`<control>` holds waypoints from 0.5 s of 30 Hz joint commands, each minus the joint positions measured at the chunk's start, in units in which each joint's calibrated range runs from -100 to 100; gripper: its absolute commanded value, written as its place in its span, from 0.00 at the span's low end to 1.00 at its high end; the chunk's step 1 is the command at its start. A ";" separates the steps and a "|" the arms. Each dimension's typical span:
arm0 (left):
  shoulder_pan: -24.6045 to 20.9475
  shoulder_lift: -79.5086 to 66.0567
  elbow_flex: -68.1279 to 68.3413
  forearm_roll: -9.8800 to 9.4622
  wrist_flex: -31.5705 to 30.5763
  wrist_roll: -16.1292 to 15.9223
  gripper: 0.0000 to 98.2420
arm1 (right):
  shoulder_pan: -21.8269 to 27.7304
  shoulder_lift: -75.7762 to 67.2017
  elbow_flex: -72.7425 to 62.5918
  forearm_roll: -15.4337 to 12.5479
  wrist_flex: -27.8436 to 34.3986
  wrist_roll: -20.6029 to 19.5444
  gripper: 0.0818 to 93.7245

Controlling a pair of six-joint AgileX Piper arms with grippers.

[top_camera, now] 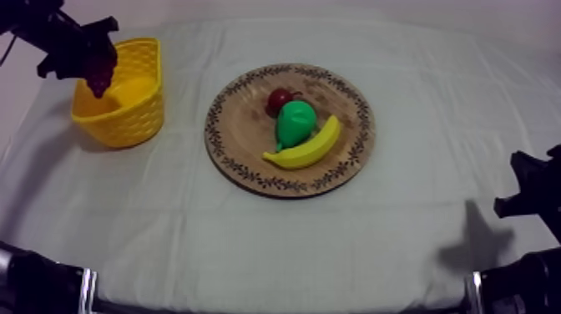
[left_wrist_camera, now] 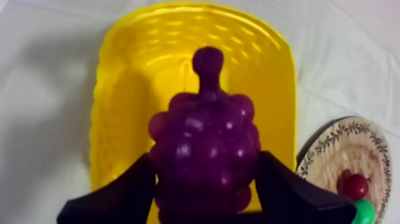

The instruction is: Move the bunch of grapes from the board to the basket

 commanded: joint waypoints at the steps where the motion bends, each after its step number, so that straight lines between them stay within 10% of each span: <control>1: 0.00 3.95 -0.66 0.14 -0.71 -0.05 0.61 | 0.03 0.02 -0.01 -0.01 0.00 0.00 0.00; 15: 0.25 13.94 -3.27 1.23 -4.55 -0.60 0.60 | 0.03 0.02 -0.01 -0.01 0.00 0.00 0.00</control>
